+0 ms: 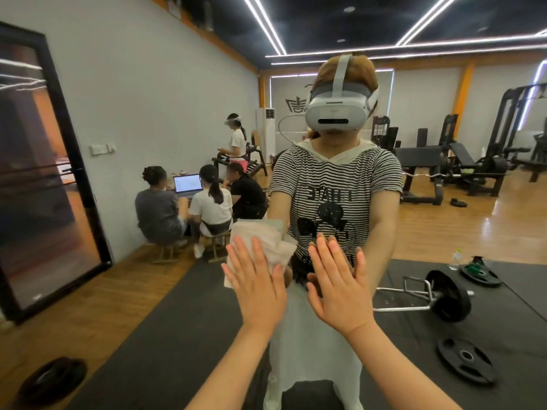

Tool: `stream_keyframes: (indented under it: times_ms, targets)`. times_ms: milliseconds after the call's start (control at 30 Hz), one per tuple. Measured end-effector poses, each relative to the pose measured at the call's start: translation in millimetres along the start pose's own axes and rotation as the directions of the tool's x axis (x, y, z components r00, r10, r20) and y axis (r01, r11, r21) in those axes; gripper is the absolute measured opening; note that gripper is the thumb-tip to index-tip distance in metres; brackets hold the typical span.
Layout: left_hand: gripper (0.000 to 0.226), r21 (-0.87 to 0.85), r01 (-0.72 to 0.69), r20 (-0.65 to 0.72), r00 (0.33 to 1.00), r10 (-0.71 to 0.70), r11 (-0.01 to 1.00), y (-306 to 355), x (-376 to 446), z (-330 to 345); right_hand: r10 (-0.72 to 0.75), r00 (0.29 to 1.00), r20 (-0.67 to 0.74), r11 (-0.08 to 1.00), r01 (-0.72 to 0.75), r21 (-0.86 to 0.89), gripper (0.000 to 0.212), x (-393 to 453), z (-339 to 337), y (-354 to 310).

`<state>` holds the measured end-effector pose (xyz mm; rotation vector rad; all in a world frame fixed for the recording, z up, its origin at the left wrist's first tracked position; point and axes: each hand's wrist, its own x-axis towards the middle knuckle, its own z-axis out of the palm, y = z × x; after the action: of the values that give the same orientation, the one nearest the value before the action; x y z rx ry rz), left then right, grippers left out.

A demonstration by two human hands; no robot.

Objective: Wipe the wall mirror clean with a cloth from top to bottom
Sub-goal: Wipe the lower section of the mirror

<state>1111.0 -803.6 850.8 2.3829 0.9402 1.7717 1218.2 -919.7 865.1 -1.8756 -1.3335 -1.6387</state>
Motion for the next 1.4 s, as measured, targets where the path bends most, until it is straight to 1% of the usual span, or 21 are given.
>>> stream_keyframes:
  times_ms: [33, 67, 100, 167, 233, 333, 433, 467, 500, 533, 600, 633, 667, 733, 833, 900, 1000, 1067, 1133, 1233, 1400]
  targets:
    - [0.061, 0.011, -0.023, 0.004, 1.000, 0.022, 1.000, -8, 3, -3, -0.002, 1.000, 0.001, 1.000, 0.002, -0.002, 0.064, 0, -1, 0]
    - [0.061, 0.002, -0.004, -0.008, 1.000, 0.004, 1.000, -15, 9, -7, -0.003, 1.000, 0.000, 1.000, 0.003, -0.003, 0.060, 0, -1, 1]
    - [0.061, -0.025, 0.061, -0.030, 0.998, -0.062, 0.998, -24, 17, -11, 0.000, 1.000, 0.001, 1.000, 0.000, -0.001, 0.057, 0, -1, 0]
    - [0.063, -0.097, 0.247, -0.051, 0.966, -0.253, 0.964, -43, 35, -20, 0.007, 1.000, 0.008, 1.000, -0.008, 0.009, 0.055, 0, -2, 0]
    - [0.063, -0.129, 0.356, -0.044, 0.930, -0.364, 0.926, -66, 48, -29, 0.006, 1.000, 0.008, 1.000, -0.006, 0.018, 0.058, 0, -1, 0]
    - [0.063, -0.151, 0.389, -0.063, 0.914, -0.402, 0.909, -77, 52, -35, 0.007, 1.000, 0.000, 1.000, -0.007, 0.013, 0.065, -2, 0, -1]
    - [0.062, -0.234, 0.459, -0.090, 0.868, -0.489, 0.857, -60, 53, -28, 0.009, 1.000, -0.007, 1.000, -0.009, 0.002, 0.066, -3, 2, -2]
    - [0.062, -0.244, 0.466, -0.086, 0.863, -0.498, 0.850, -53, 49, -25, 0.010, 1.000, -0.005, 1.000, -0.010, 0.001, 0.066, -3, 2, -2]
    - [0.062, -0.241, 0.446, -0.078, 0.876, -0.476, 0.862, -44, 44, -22, 0.013, 1.000, -0.002, 1.000, -0.013, -0.002, 0.066, -3, 2, -2]
    - [0.061, -0.222, 0.396, -0.070, 0.905, -0.420, 0.891, -32, 35, -17, 0.015, 1.000, 0.004, 1.000, -0.015, -0.008, 0.066, -3, 2, -2]
    - [0.059, -0.156, 0.233, -0.060, 0.968, -0.245, 0.960, -2, 13, -2, 0.020, 1.000, 0.019, 1.000, -0.020, -0.021, 0.066, -2, 1, -2]
    - [0.058, -0.141, 0.163, -0.051, 0.984, -0.171, 0.977, 12, 3, 5, 0.020, 0.999, 0.029, 1.000, -0.019, -0.024, 0.066, -1, 0, -2]
    - [0.057, -0.154, 0.131, -0.043, 0.989, -0.139, 0.979, 24, -5, 10, 0.018, 0.999, 0.043, 1.000, -0.017, -0.023, 0.067, -1, -2, -2]
    - [0.057, -0.179, 0.141, -0.033, 0.988, -0.149, 0.974, 32, -10, 13, 0.013, 0.997, 0.081, 1.000, -0.012, -0.016, 0.068, 0, -5, -1]
    - [0.057, -0.120, 0.113, -0.016, 0.993, -0.115, 0.986, 22, -10, 10, 0.024, 0.991, 0.135, 0.999, -0.028, 0.034, 0.069, 2, -15, 0]
    - [0.058, -0.111, 0.096, 0.010, 0.995, -0.096, 0.989, 20, -10, 8, 0.048, 0.984, 0.171, 0.993, -0.065, 0.100, 0.068, 5, -26, -1]
    - [0.059, -0.102, 0.114, 0.039, 0.993, -0.111, 0.988, 24, -9, 5, 0.087, 0.974, 0.211, 0.965, -0.135, 0.223, 0.067, 6, -45, -4]
    - [0.060, -0.092, 0.125, 0.063, 0.991, -0.120, 0.988, 24, -8, 4, 0.128, 0.962, 0.240, 0.944, -0.192, 0.267, 0.067, -2, -58, 0]
    - [0.059, -0.081, 0.132, 0.081, 0.989, -0.125, 0.988, 24, -9, 2, 0.181, 0.945, 0.273, 0.941, -0.247, 0.230, 0.066, -16, -68, 16]
    - [0.060, -0.081, 0.130, 0.091, 0.988, -0.123, 0.988, 27, -8, -2, 0.246, 0.917, 0.313, 0.946, -0.298, 0.129, 0.066, -40, -81, 58]
    - [0.063, -0.069, 0.149, 0.085, 0.986, -0.143, 0.986, 32, -8, -5, 0.392, 0.870, 0.300, 0.912, -0.410, -0.001, 0.073, -67, -104, 134]
